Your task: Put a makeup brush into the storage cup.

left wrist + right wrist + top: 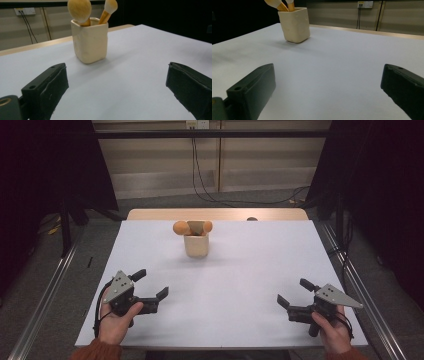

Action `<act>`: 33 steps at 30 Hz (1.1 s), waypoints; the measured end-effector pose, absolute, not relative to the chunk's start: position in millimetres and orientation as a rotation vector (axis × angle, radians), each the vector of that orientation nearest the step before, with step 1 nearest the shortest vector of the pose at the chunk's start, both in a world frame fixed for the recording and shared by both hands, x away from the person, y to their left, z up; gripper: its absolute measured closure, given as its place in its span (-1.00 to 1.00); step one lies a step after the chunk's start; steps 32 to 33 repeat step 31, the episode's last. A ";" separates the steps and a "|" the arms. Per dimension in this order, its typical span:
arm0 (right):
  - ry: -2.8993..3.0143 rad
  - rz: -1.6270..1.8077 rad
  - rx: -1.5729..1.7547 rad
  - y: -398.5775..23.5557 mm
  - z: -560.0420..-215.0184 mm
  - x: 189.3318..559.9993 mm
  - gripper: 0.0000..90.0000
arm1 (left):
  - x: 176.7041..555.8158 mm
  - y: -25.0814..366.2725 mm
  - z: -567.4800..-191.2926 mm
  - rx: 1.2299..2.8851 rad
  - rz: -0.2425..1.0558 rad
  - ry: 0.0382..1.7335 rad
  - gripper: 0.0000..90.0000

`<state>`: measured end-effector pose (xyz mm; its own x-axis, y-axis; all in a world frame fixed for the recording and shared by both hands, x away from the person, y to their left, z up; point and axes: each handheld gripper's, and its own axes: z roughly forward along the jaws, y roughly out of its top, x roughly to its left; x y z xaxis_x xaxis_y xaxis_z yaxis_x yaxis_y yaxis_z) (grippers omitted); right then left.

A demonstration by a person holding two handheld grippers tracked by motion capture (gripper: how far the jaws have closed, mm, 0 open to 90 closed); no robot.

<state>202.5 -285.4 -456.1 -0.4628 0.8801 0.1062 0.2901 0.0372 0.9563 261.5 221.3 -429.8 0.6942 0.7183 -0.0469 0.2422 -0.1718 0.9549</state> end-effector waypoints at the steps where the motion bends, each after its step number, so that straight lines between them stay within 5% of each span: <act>1: 1.787 1.440 1.182 -285.5 -456.1 202.5 -1.00 | 260.6 222.2 -430.7 1.741 0.501 0.776 -0.91; 33: 1.768 1.449 1.175 -287.8 -455.9 201.8 -1.00 | 247.2 241.9 -438.7 1.718 0.515 0.812 -0.92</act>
